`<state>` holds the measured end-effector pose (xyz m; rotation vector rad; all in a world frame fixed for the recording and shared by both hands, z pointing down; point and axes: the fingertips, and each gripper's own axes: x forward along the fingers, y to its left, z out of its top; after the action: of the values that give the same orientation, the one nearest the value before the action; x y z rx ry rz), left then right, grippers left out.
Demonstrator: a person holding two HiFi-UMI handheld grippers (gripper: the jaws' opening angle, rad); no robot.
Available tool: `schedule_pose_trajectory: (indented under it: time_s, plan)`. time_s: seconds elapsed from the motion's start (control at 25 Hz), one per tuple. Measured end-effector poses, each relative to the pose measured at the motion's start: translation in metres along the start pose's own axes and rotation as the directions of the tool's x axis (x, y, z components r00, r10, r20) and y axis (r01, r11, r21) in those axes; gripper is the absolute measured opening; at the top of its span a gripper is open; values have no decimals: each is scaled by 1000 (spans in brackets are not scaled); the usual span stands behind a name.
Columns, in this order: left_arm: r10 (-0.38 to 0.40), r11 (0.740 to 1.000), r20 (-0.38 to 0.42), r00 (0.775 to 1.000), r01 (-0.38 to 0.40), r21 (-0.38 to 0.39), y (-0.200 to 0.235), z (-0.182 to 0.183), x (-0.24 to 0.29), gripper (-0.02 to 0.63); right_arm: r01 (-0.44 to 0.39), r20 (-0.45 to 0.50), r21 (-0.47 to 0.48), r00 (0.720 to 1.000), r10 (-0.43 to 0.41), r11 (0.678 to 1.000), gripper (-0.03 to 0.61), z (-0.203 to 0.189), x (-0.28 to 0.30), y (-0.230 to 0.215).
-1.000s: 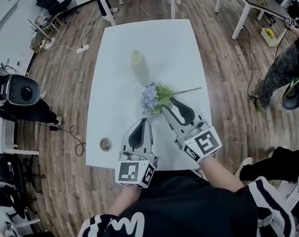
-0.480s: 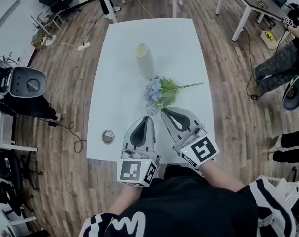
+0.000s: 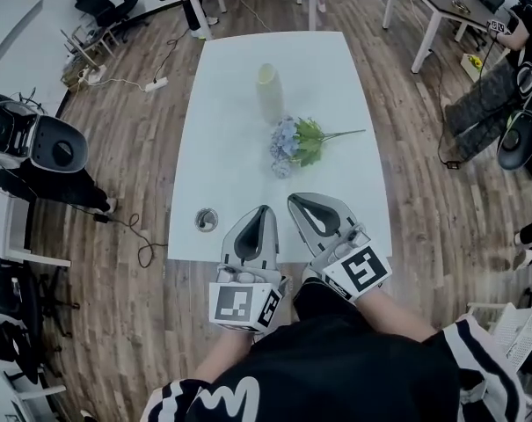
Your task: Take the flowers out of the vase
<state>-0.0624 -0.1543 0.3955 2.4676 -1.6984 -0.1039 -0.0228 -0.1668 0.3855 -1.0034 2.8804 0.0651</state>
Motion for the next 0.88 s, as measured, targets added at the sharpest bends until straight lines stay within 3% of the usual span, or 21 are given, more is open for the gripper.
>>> schedule_pose_trajectory:
  time_s: [0.56,0.88]
  plan:
    - [-49,998,27,998,49,31,-14,9,-155,5,60,63,-5,996,-60,998,17,26,-64,149]
    - [-79,996,17,997,78,41,-29,0,-199,5,81,67,-26,995,-80,996,17,31,-91,190]
